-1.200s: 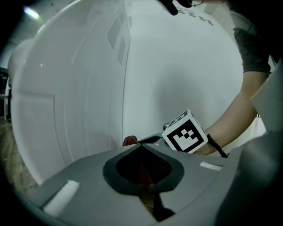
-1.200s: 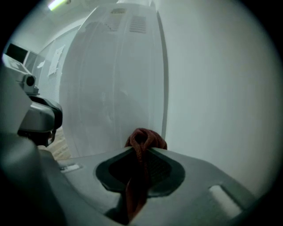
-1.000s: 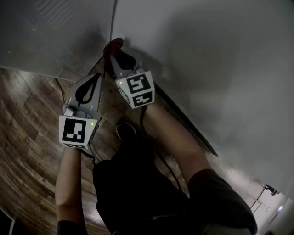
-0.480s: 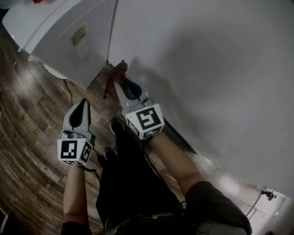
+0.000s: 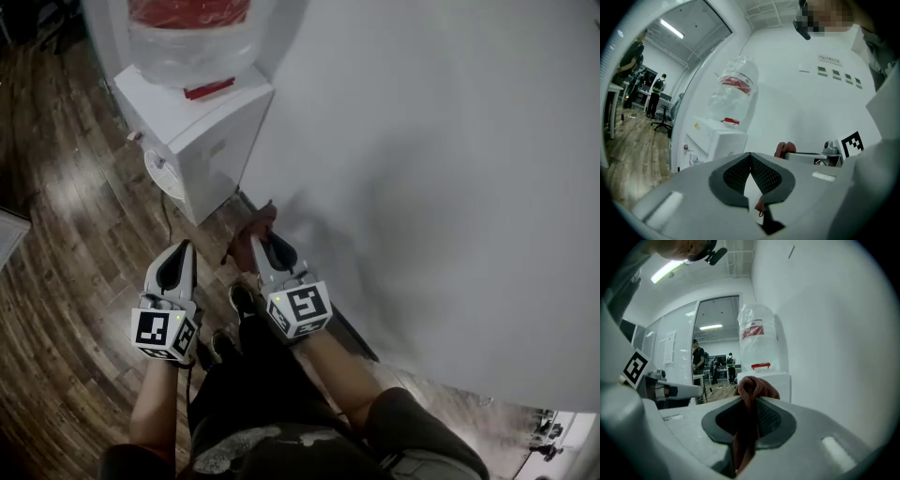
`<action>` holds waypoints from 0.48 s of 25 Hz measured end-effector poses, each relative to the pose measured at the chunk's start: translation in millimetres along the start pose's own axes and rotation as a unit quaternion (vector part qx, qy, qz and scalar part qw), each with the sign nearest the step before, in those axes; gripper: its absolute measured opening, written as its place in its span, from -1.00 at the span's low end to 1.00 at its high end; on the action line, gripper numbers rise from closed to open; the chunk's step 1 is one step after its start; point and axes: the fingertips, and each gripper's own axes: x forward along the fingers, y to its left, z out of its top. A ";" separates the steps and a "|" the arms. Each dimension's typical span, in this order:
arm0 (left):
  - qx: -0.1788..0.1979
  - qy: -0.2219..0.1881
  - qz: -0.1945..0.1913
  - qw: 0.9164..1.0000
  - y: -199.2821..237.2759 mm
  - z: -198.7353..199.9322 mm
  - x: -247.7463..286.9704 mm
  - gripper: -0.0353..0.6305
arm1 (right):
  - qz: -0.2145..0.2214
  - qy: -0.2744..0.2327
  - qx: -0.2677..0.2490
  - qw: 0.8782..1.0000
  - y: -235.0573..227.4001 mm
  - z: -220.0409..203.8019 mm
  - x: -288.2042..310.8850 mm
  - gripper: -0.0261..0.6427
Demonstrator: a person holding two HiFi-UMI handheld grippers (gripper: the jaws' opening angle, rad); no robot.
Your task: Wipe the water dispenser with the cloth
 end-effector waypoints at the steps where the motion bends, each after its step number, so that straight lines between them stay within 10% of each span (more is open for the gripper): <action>1: 0.002 -0.003 -0.003 1.000 -4.6 8.2 -9.3 -0.83 | -0.003 -0.006 0.005 1.000 7.1 9.5 -6.8 -0.78; 12: 0.028 0.017 0.033 0.999 -18.0 20.0 -83.5 -0.83 | 0.025 -0.002 -0.006 1.000 26.0 49.5 -75.4 -0.78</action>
